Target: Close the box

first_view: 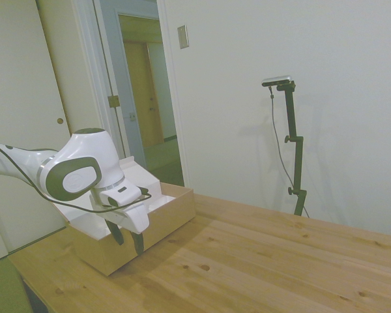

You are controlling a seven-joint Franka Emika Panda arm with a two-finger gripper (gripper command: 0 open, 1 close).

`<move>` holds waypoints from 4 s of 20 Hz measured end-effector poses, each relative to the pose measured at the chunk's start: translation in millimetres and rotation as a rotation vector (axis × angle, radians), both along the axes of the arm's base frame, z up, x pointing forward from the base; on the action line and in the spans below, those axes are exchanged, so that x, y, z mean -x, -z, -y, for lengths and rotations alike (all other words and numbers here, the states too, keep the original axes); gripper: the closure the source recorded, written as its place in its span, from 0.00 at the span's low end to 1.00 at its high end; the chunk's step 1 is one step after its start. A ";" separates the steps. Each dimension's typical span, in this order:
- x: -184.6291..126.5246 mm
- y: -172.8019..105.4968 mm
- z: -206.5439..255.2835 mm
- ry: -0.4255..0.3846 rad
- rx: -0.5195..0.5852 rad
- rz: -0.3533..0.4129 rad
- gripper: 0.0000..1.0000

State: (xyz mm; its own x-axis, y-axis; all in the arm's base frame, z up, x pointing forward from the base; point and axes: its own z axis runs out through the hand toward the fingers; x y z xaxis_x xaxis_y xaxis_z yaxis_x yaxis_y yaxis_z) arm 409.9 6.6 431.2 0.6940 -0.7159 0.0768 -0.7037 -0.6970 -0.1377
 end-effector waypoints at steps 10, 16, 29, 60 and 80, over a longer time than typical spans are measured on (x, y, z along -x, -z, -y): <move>18.6 -64.4 -11.4 0.003 0.016 0.088 0.00; 29.8 -137.6 -46.8 -0.122 0.017 0.214 0.00; 34.2 -248.9 -231.6 -0.550 0.078 0.311 0.00; -103.1 -112.0 -488.8 -0.588 0.356 0.135 0.00; -141.4 -154.3 -99.3 -0.214 0.196 0.128 0.00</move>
State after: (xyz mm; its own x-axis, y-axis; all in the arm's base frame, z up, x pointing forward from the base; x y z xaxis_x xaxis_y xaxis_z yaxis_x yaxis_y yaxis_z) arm 551.3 105.9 585.4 0.8031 -0.5175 0.2952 -0.5239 -0.8494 -0.0639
